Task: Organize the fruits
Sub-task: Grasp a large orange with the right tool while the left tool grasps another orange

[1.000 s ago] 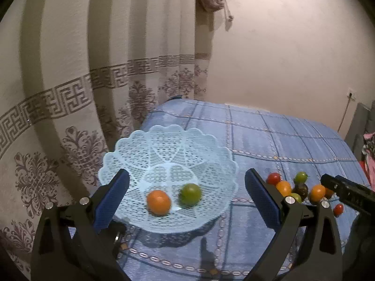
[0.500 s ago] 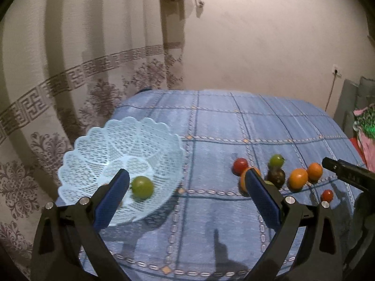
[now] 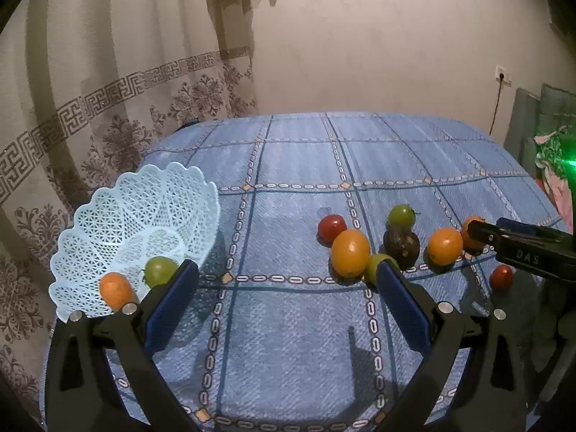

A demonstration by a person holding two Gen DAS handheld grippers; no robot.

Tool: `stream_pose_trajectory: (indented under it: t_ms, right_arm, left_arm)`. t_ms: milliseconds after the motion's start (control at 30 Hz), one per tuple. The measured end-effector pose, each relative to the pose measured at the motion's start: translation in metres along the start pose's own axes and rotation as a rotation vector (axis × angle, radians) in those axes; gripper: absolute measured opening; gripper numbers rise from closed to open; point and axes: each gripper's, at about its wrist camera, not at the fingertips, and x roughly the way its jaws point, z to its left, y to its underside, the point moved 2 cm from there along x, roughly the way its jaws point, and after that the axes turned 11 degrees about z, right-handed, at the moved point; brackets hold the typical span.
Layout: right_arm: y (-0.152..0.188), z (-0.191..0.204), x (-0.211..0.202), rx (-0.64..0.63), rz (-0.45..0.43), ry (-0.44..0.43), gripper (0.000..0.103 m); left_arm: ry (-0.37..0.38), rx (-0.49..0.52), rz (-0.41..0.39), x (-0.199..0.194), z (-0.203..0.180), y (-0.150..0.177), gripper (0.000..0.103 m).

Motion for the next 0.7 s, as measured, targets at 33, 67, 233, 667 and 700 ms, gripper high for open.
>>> stream_pose_trajectory:
  t_ms: [33, 67, 233, 667, 700]
  right_arm:
    - [0.001, -0.001, 0.003, 0.004, 0.006, 0.001, 0.064]
    - [0.001, -0.002, 0.004, 0.006, 0.01, 0.002, 0.063]
    - [0.0, 0.0, 0.01, 0.002, 0.019, -0.001, 0.057]
    - [0.002, 0.005, 0.016, -0.032, 0.02, -0.011, 0.045]
    - [0.003, 0.005, 0.016, -0.034, 0.019, -0.01, 0.045]
  left_arm:
    - [-0.002, 0.005, 0.002, 0.002, -0.001, 0.0, 0.1]
    - [-0.004, 0.01, 0.004, 0.003, -0.003, 0.001, 0.1]
    - [-0.012, 0.045, 0.019, 0.015, -0.012, 0.001, 0.1]
    - [0.107, 0.086, 0.101, 0.046, -0.029, -0.017, 0.079]
    - [0.123, 0.08, 0.114, 0.048, -0.029, -0.019, 0.077]
